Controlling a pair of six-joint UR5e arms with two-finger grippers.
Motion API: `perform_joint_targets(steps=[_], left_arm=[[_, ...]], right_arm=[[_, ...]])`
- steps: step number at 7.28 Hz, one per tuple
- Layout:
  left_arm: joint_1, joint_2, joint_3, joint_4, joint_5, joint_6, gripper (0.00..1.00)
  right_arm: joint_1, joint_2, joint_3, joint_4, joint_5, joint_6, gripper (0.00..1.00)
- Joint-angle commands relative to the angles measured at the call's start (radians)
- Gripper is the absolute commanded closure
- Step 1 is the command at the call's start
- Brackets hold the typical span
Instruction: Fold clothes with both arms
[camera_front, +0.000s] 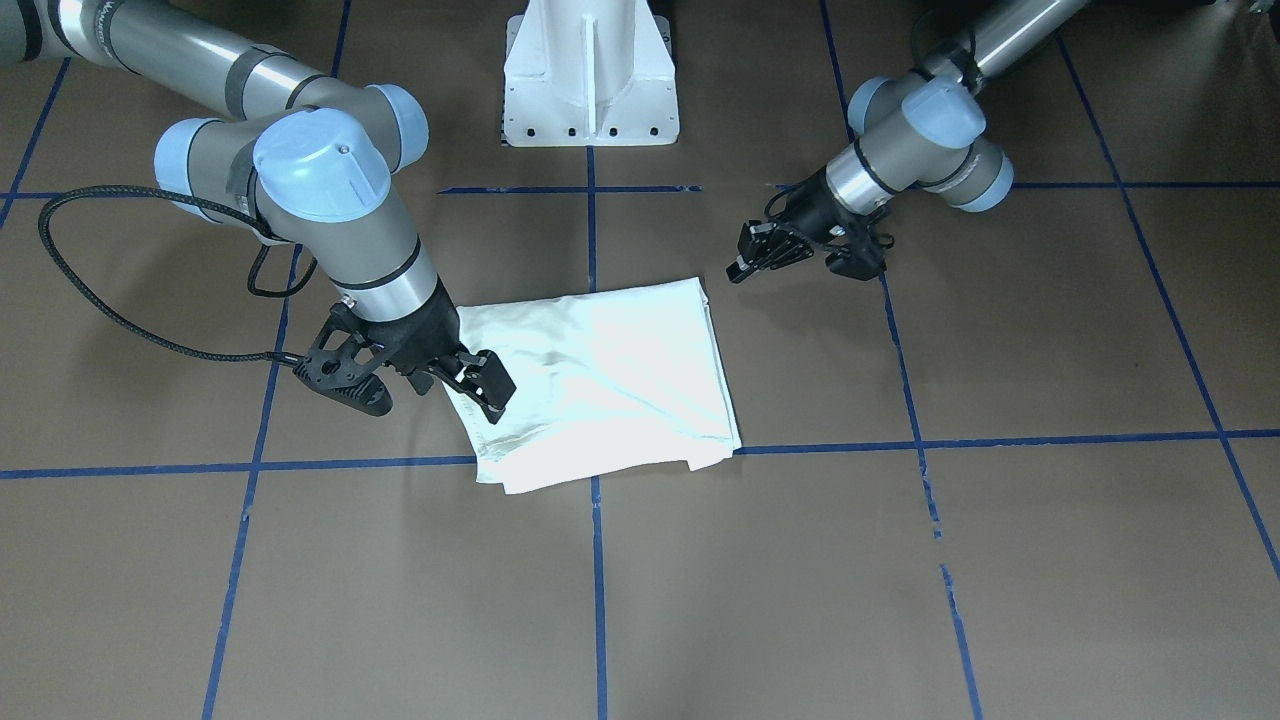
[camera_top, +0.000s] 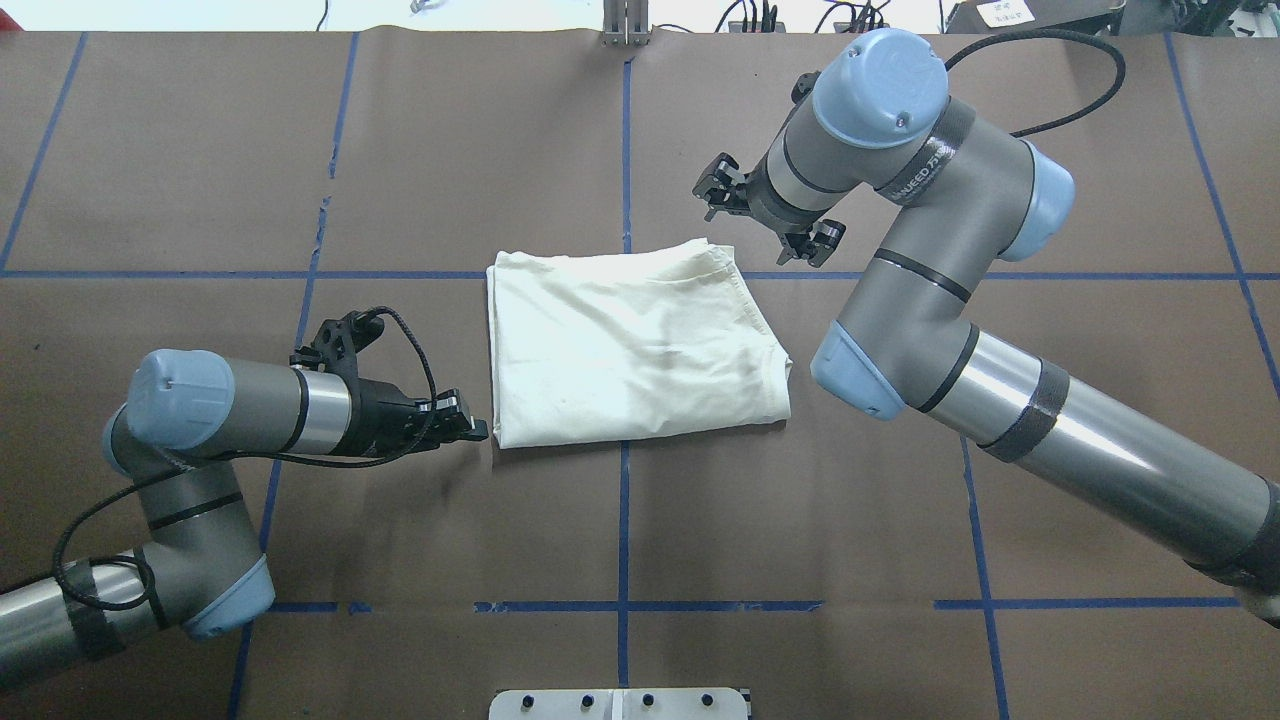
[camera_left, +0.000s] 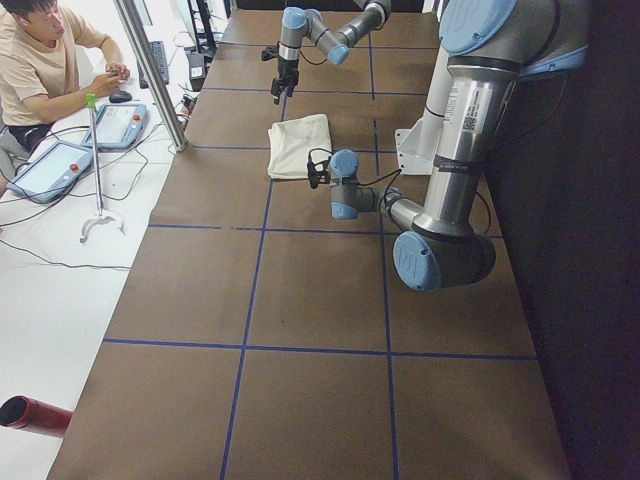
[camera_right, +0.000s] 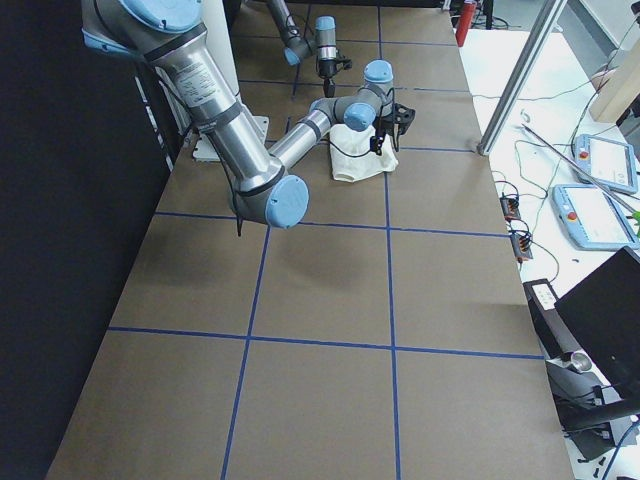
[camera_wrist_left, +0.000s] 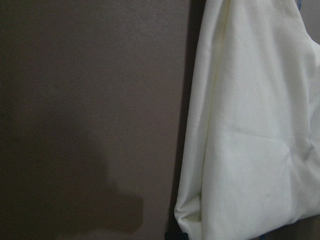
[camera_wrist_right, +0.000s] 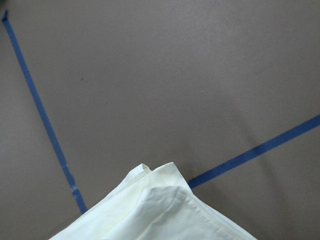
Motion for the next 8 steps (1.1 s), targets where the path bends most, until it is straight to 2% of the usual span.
perform_joint_targets(steps=[1, 3, 5, 6, 8], left_arm=[[-0.046, 0.139, -0.129, 0.0, -0.056, 0.025, 1.0], [-0.294, 0.29, -0.146, 0.0, -0.243, 0.347, 1.0], [-0.596, 0.386, -0.091, 0.041, -0.427, 0.771, 1.0], [-0.719, 0.386, -0.073, 0.149, -0.466, 0.983, 1.0], [-0.937, 0.38, -0.094, 0.512, -0.471, 1.431, 1.0]], right_arm=[[0.034, -0.096, 0.1, -0.01, 0.014, -0.08, 0.0], [0.127, -0.27, 0.202, -0.017, 0.062, -0.312, 0.0], [0.288, -0.436, 0.227, -0.014, 0.135, -0.639, 0.0], [0.4, -0.501, 0.224, -0.017, 0.211, -0.821, 0.0], [0.627, -0.595, 0.221, -0.087, 0.344, -1.143, 0.0]])
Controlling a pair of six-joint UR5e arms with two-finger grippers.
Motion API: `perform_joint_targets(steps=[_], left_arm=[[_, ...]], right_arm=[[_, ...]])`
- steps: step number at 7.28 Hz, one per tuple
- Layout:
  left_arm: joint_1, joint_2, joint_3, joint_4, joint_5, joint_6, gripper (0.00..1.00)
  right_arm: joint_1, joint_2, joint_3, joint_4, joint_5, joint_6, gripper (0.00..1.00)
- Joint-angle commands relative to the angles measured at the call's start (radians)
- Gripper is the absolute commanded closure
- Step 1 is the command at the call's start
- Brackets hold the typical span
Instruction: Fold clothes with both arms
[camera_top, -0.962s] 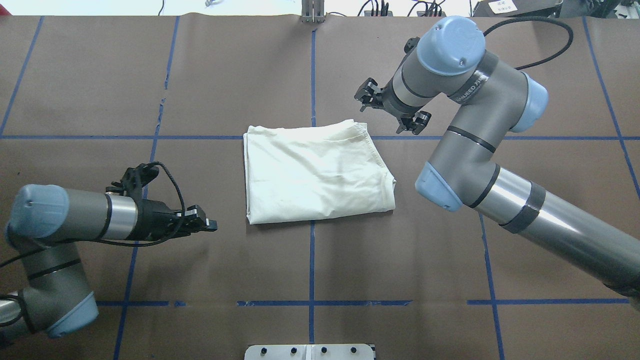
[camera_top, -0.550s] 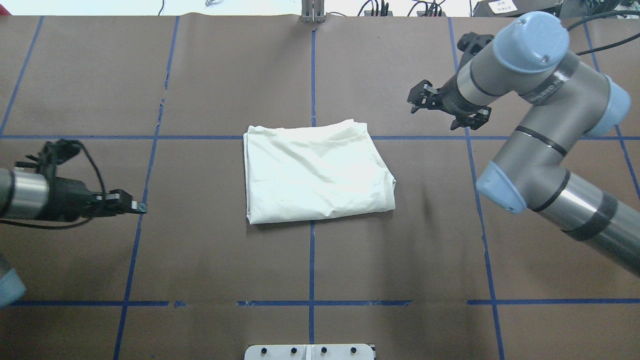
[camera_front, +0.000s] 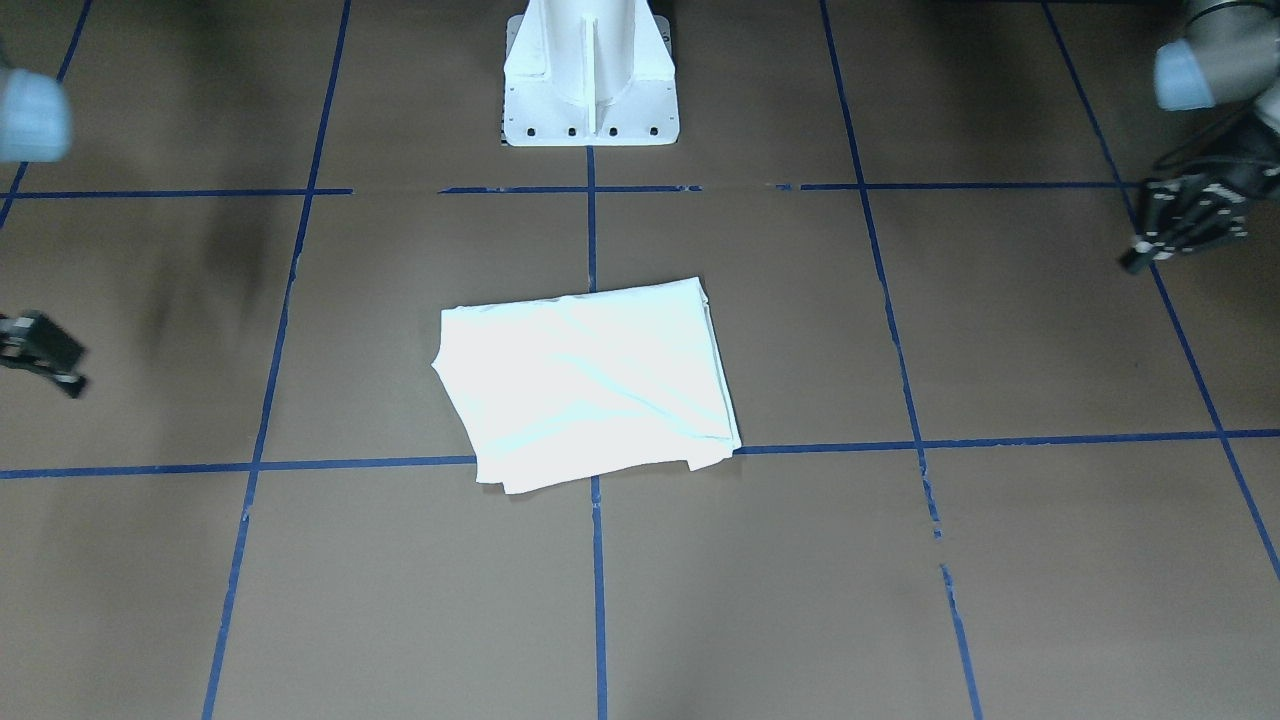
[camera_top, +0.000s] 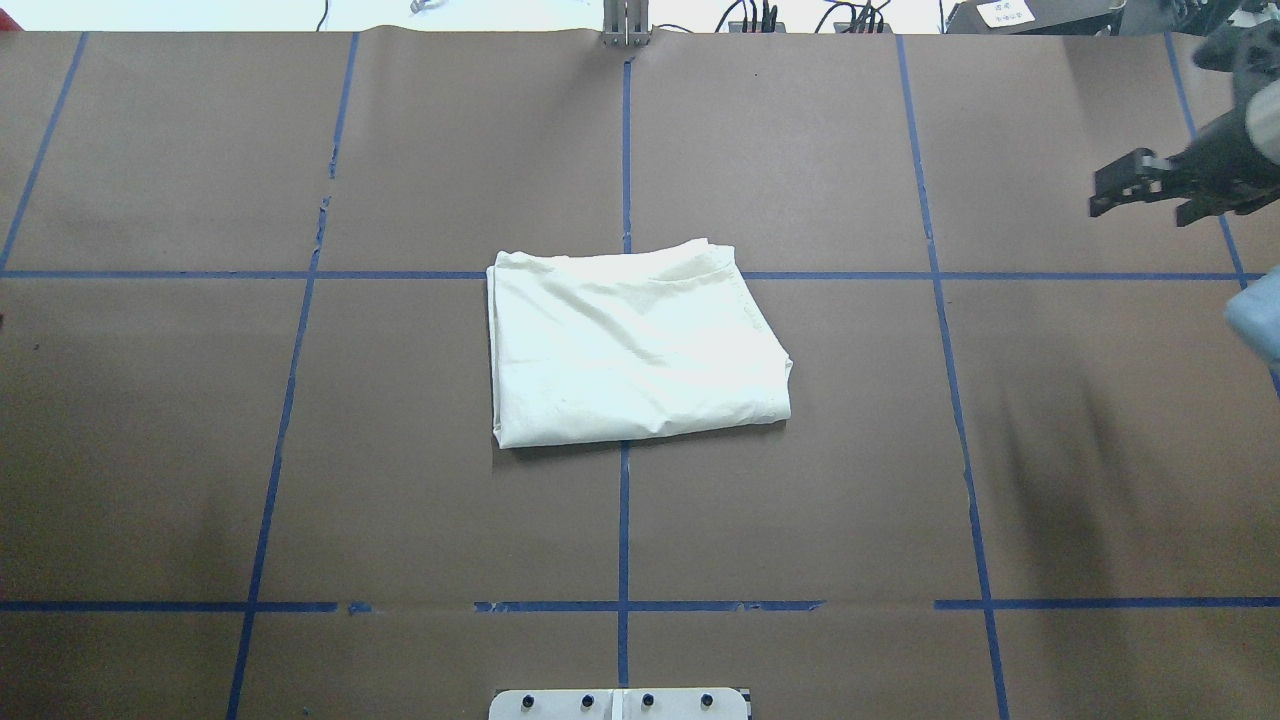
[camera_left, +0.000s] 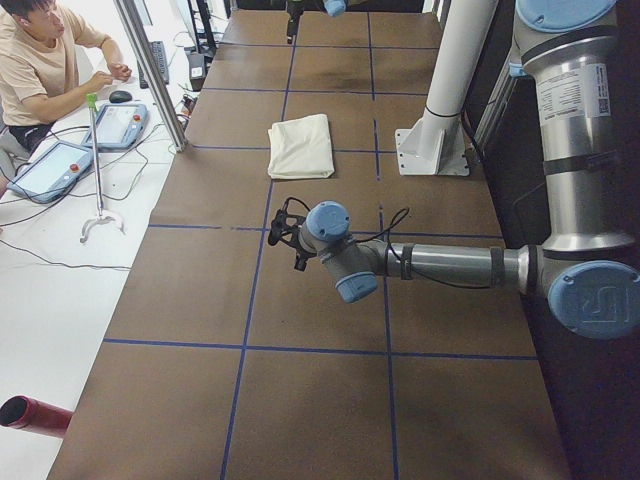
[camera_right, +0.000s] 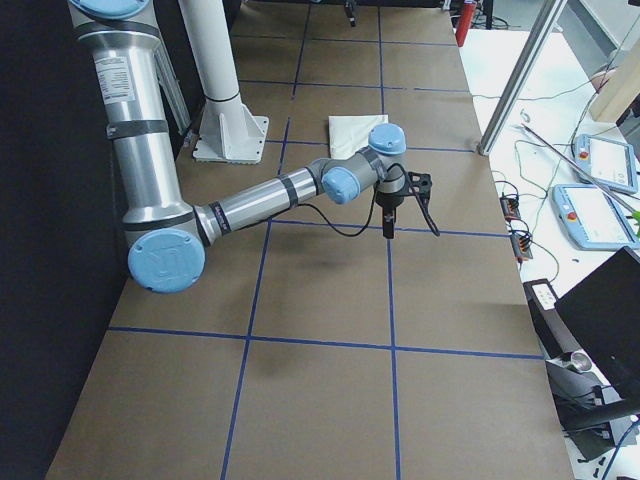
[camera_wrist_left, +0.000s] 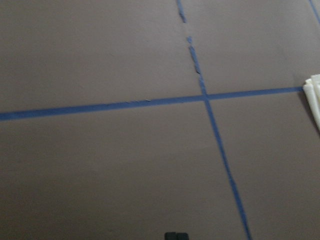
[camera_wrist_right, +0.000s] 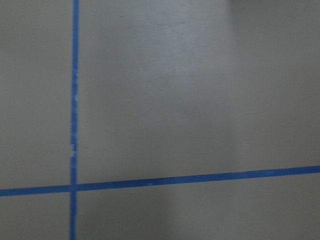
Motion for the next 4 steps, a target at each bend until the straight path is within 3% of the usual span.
perform_joint_targets(steps=[1, 2, 3, 4], left_arm=[[-0.231, -0.039, -0.006, 0.418, 0.006, 0.45, 1.0], [-0.283, -0.128, -0.01, 0.629, 0.011, 0.505, 1.0], [-0.314, -0.18, -0.016, 0.799, 0.012, 0.521, 0.01], [-0.307, -0.18, -0.044, 0.878, 0.05, 0.522, 0.0]], right_arm=[[0.208, -0.109, -0.002, -0.093, 0.102, -0.355, 0.0], [0.245, -0.14, -0.005, -0.123, 0.102, -0.471, 0.0], [0.258, -0.142, -0.002, -0.141, 0.106, -0.487, 0.0], [0.256, -0.142, -0.005, -0.14, 0.103, -0.487, 0.0]])
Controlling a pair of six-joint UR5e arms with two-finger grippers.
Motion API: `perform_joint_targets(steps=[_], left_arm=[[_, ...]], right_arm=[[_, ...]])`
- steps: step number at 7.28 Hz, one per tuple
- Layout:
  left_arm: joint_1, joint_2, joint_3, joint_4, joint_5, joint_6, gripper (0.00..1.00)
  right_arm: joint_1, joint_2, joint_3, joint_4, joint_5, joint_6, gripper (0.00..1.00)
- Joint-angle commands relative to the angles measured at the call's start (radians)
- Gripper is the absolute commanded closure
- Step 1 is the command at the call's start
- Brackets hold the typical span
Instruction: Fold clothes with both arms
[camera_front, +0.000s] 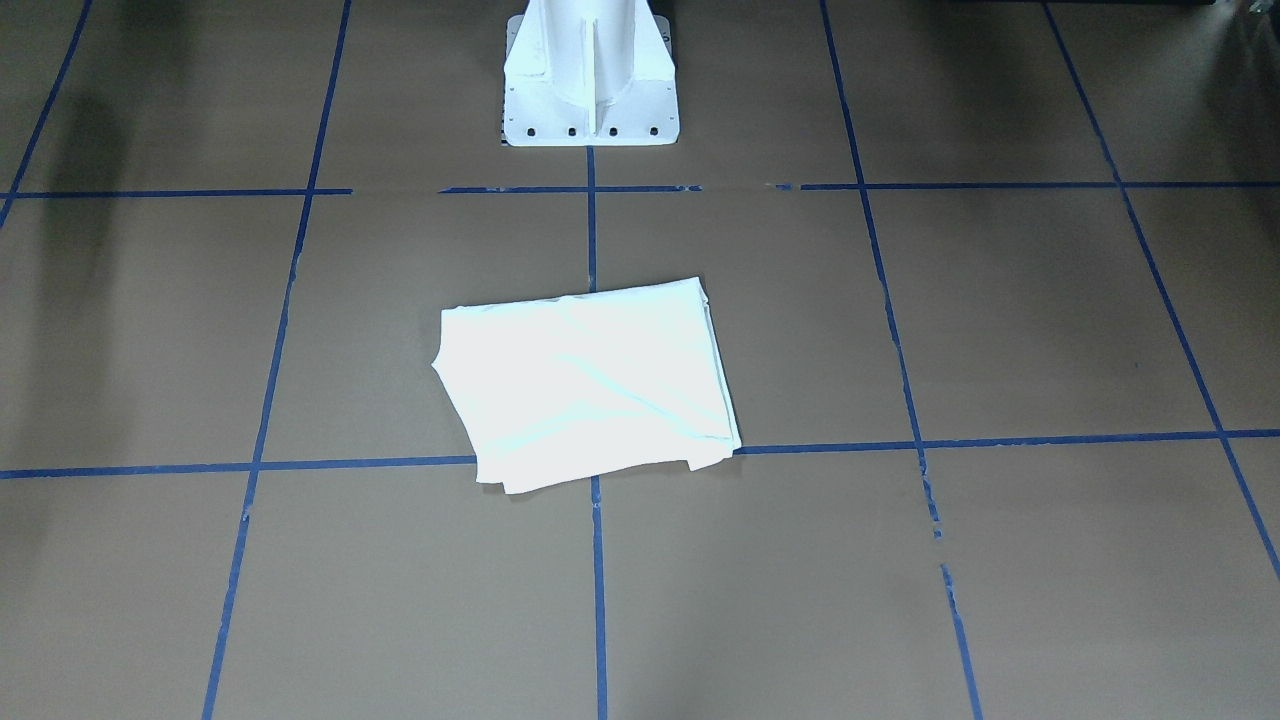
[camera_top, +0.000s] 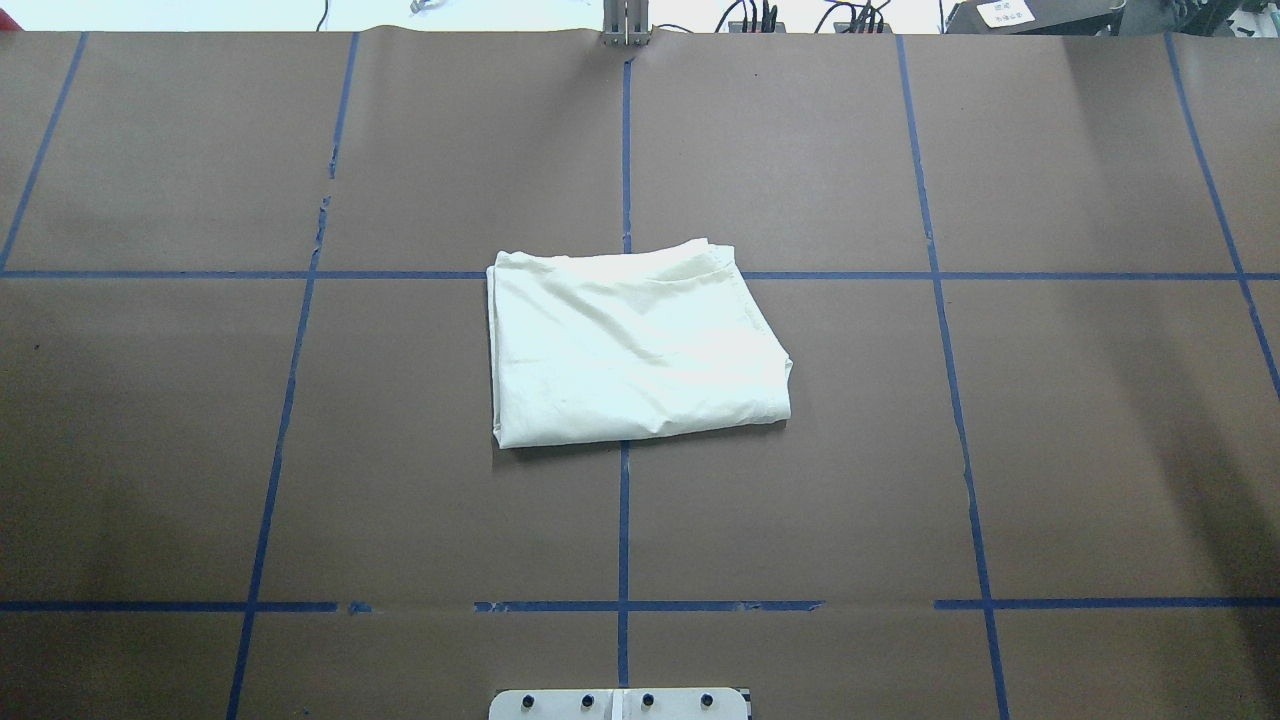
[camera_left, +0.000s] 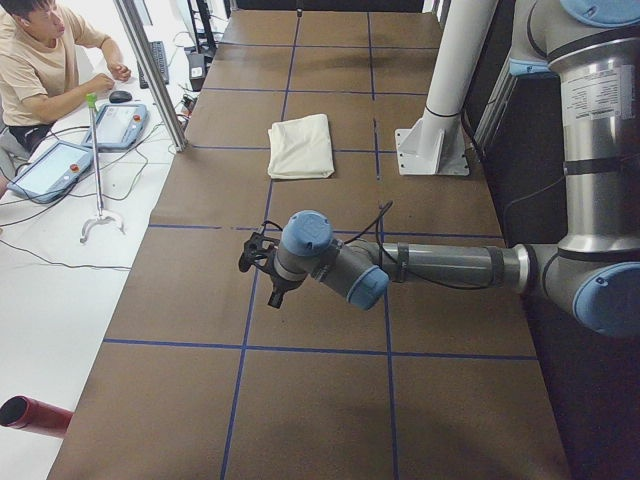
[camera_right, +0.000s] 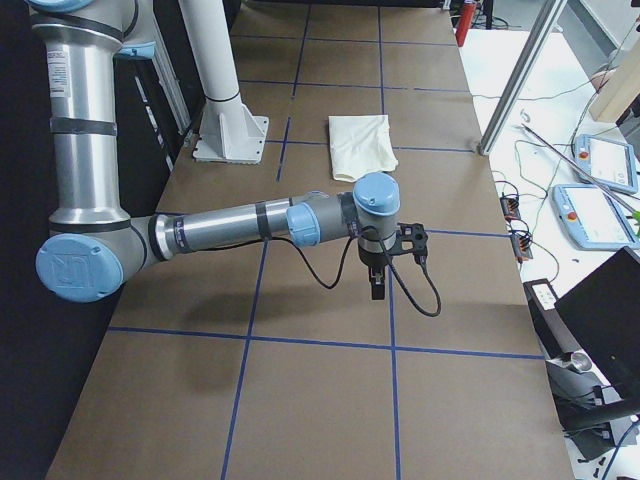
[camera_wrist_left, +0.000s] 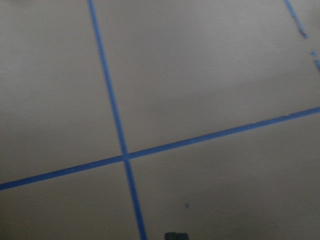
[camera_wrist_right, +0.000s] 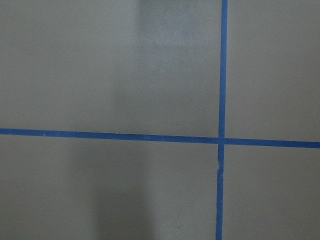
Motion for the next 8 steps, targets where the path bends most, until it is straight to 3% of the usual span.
perform_joint_targets(steps=[1, 2, 4, 5, 8], left_arm=[[-0.018, -0.021, -0.054, 0.266, 0.048, 0.058, 0.0], [-0.021, 0.046, -0.067, 0.267, 0.081, 0.15, 0.0], [-0.021, 0.106, -0.085, 0.273, 0.25, 0.256, 0.0], [-0.015, 0.12, -0.078, 0.283, 0.258, 0.275, 0.0], [-0.014, 0.122, -0.073, 0.294, 0.096, 0.281, 0.0]], right_arm=[[0.014, -0.011, 0.0, -0.013, 0.003, -0.032, 0.0], [0.014, -0.011, -0.002, -0.013, 0.002, -0.032, 0.0], [0.014, -0.014, 0.0, -0.011, 0.002, -0.032, 0.0], [0.014, -0.014, -0.008, -0.007, 0.002, -0.031, 0.0], [0.014, -0.014, -0.01, -0.003, 0.005, -0.028, 0.0]])
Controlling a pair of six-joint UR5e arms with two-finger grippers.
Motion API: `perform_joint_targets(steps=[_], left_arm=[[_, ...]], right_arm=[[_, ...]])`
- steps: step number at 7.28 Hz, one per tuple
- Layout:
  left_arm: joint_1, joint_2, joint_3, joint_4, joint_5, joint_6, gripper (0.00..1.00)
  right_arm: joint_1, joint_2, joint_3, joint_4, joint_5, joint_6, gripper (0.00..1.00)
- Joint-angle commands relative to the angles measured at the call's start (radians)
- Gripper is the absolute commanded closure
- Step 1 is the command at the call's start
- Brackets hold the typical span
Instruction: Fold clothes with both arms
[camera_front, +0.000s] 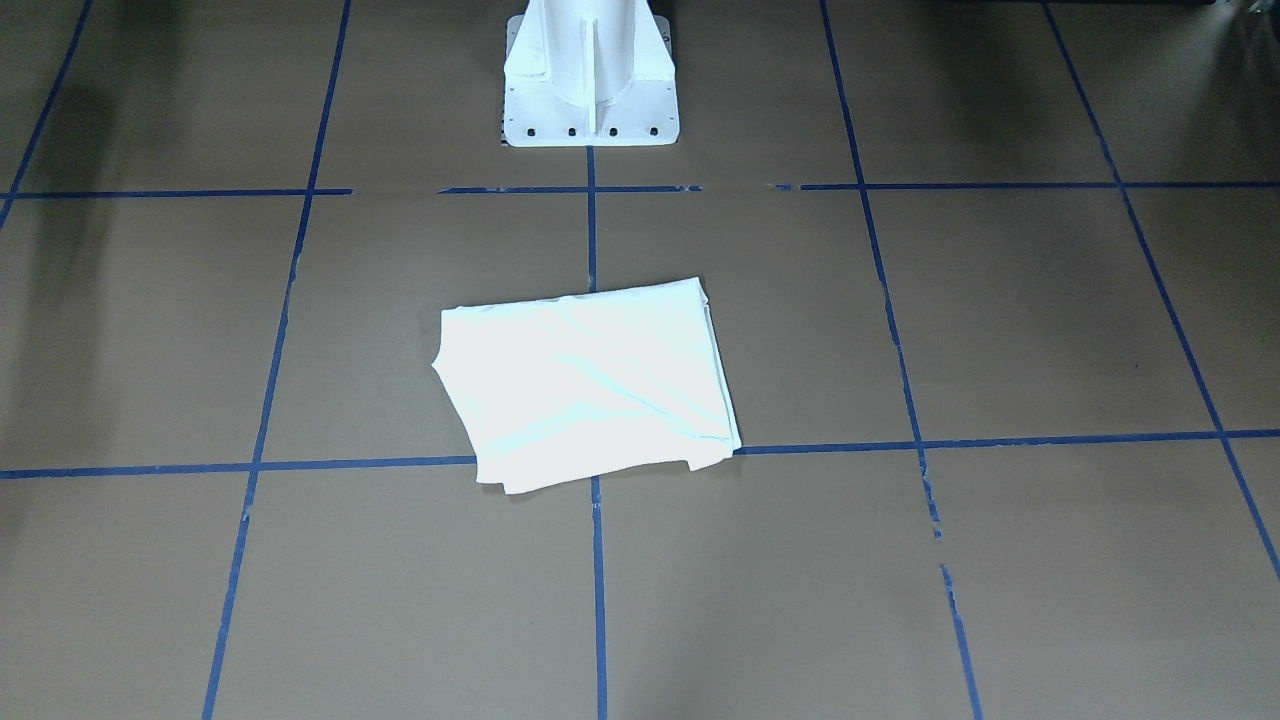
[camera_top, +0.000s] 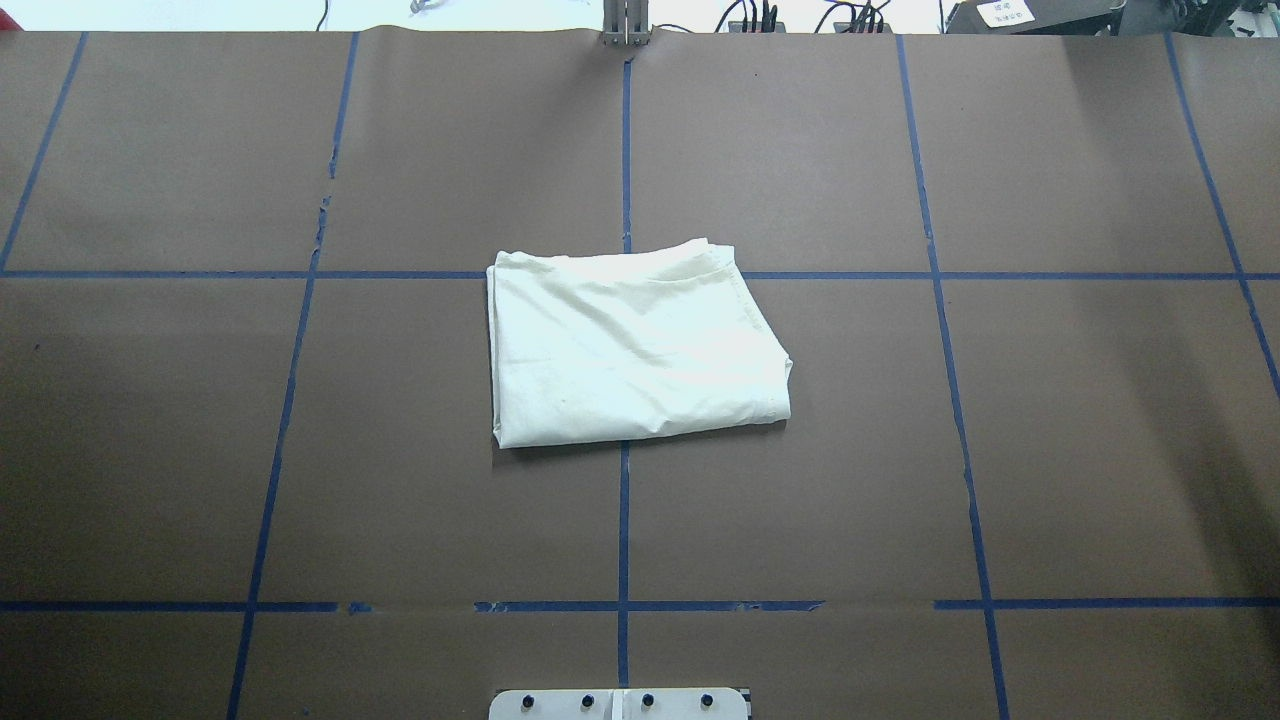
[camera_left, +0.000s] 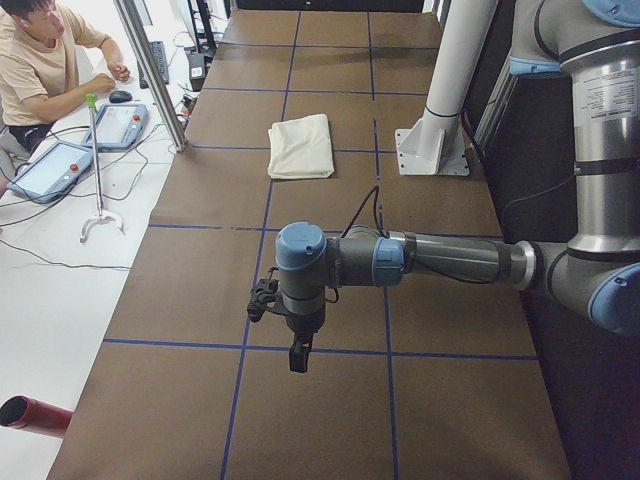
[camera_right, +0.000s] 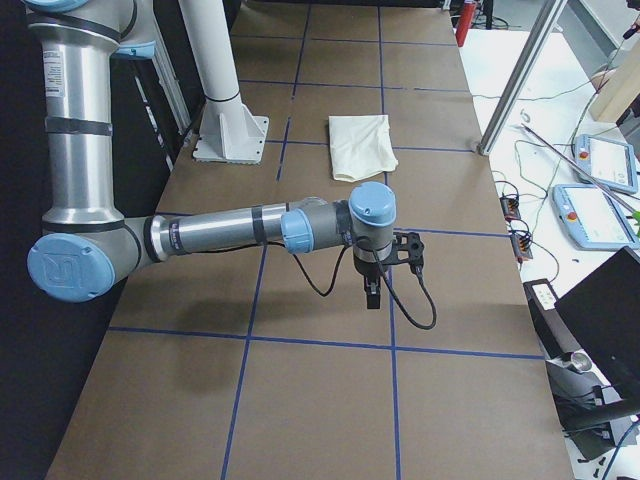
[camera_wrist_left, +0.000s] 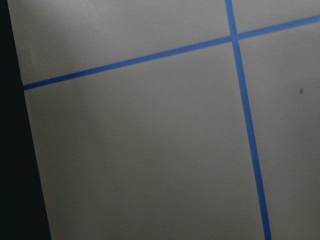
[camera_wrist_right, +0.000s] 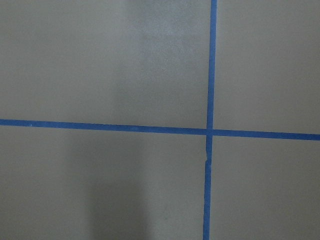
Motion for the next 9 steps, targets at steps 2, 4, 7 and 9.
perform_joint_targets(steps=[2, 4, 7, 9], left_arm=[[0.008, -0.008, -0.005, 0.065, -0.09, 0.009, 0.0], [0.01, -0.01, -0.074, 0.065, -0.09, 0.009, 0.0], [0.01, -0.01, -0.068, 0.06, -0.09, 0.006, 0.0], [0.01, -0.01, -0.068, 0.059, -0.089, 0.005, 0.0]], right_arm=[[-0.001, 0.0, 0.0, 0.002, 0.0, 0.008, 0.0], [-0.001, -0.011, -0.024, 0.001, 0.078, 0.008, 0.0], [0.0, -0.032, -0.026, 0.004, 0.054, -0.004, 0.0], [-0.018, -0.04, -0.023, -0.001, -0.011, -0.039, 0.0]])
